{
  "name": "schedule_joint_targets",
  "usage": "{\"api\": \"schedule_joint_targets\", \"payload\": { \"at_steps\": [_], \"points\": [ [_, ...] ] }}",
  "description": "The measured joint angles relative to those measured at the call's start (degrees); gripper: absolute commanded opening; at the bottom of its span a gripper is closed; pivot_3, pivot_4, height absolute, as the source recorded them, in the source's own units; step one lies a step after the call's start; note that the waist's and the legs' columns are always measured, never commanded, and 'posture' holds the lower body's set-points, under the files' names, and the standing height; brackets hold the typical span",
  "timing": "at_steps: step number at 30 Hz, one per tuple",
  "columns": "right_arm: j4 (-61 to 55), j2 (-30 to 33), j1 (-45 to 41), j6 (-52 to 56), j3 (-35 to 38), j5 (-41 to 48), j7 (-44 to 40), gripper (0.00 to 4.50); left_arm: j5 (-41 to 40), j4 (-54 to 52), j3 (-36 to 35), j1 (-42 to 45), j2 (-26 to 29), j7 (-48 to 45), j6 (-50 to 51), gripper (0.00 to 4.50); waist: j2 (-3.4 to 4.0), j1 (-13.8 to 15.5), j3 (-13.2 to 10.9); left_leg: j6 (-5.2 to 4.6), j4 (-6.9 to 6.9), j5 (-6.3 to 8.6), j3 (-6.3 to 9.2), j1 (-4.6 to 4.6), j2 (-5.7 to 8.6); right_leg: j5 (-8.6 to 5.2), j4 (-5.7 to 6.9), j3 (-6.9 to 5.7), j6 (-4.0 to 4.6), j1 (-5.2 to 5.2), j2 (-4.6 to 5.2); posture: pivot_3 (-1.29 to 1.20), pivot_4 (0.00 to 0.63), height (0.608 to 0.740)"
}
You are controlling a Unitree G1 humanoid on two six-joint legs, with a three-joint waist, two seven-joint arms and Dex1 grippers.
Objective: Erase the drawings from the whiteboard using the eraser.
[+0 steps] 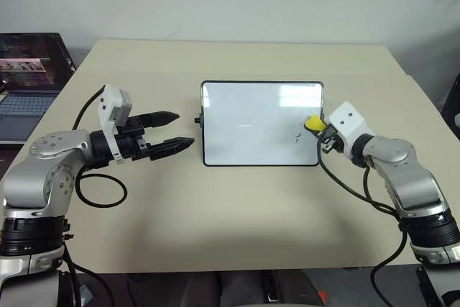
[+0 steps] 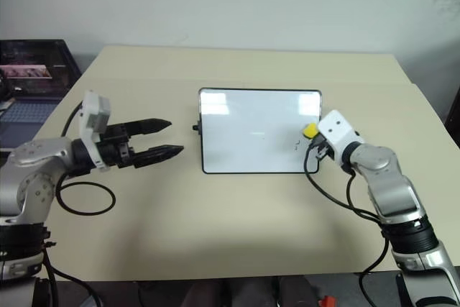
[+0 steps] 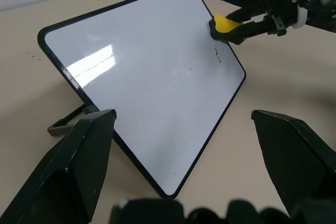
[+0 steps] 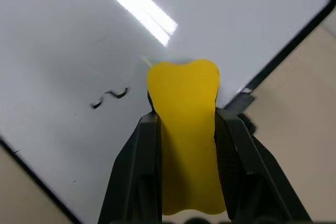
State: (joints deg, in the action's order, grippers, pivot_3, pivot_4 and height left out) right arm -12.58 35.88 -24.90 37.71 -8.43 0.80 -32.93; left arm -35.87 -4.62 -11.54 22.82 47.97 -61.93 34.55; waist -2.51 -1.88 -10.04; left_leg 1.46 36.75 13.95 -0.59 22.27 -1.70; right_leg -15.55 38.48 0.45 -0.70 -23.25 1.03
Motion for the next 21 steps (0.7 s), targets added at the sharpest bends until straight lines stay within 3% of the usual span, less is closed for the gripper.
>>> {"api": "schedule_joint_targets", "payload": {
  "at_steps": [11, 18, 21],
  "points": [
    [-4.4, 0.8, 2.7, 1.5, -8.6, -2.9, -3.8, 1.01, 0.0, 0.0, 0.0, 0.0, 0.0, 0.0, 0.0, 4.5, 0.0, 0.0, 0.0, 0.0, -0.01, 0.0, 0.01, 0.0, 0.0, 0.0, 0.0, -0.02, 0.0, -0.02, -0.01, 0.0, 0.15, 0.74],
    [-3.6, 1.2, 2.3, 1.0, -7.7, -2.2, -5.1, 1.01, 0.0, 0.0, 0.0, 0.0, 0.0, 0.0, 0.0, 4.5, 0.0, 0.1, 0.0, 0.0, 0.0, 0.0, 0.02, 0.02, 0.01, 0.0, -0.02, -0.03, -0.01, -0.02, 0.0, 0.0, 0.15, 0.74],
    [-2.3, 0.6, 1.7, 2.2, -1.8, 1.8, -5.7, 1.01, 0.0, 0.0, 0.0, 0.0, 0.0, 0.0, 0.0, 4.5, 0.05, 0.2, -0.1, 0.0, 0.05, 0.0, 0.03, 0.11, 0.03, 0.04, -0.04, -0.04, -0.06, -0.03, 0.01, 0.0, 0.15, 0.74]
  ]
}}
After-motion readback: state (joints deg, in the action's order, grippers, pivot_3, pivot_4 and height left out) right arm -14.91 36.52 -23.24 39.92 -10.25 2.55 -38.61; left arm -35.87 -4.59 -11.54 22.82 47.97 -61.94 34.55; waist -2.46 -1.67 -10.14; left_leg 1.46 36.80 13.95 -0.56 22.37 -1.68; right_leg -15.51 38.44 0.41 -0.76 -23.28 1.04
